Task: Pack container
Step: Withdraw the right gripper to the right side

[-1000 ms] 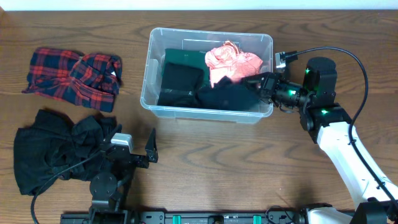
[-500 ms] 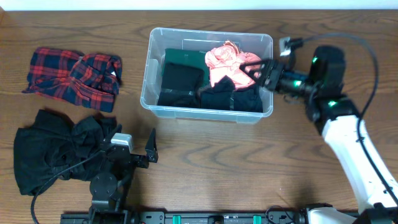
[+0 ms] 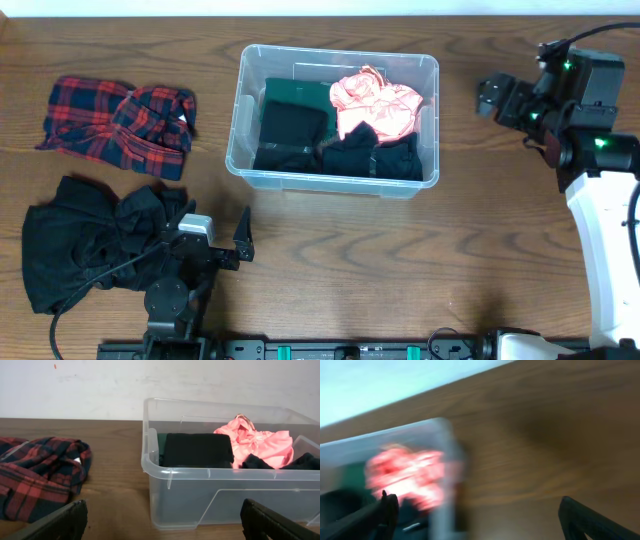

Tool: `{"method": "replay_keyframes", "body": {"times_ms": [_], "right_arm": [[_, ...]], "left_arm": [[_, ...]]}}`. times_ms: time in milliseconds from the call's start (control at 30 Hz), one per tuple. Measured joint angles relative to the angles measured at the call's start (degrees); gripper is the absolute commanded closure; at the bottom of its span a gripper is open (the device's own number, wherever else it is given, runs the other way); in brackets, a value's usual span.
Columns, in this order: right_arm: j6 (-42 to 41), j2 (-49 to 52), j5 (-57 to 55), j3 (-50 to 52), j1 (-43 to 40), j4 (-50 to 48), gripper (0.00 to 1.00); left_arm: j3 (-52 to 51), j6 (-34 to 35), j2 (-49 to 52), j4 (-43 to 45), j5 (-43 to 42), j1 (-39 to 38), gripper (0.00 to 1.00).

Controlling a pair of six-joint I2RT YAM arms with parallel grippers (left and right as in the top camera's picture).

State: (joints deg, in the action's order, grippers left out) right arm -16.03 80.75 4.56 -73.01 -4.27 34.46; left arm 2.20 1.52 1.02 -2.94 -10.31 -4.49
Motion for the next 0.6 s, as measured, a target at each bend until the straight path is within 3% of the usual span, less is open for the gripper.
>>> {"method": "replay_keyframes", "body": {"times_ms": [200,400,600], "right_arm": [[0.6,6.6,-12.0,-0.2,-4.0,-1.6,0.01],[-2.7,14.4,-11.9,-0.2,-10.6,3.1,0.01],[-6.7,15.2,-10.5,-0.2,-14.3,5.2,0.01]], "left_arm": [[0.0,0.0,0.0,0.0,0.0,0.0,0.02],[-0.8,0.0,0.0,2.2,0.2,0.0,0.02],[-0.7,0.0,0.0,1.3,0.6,0.0,0.02]]}}
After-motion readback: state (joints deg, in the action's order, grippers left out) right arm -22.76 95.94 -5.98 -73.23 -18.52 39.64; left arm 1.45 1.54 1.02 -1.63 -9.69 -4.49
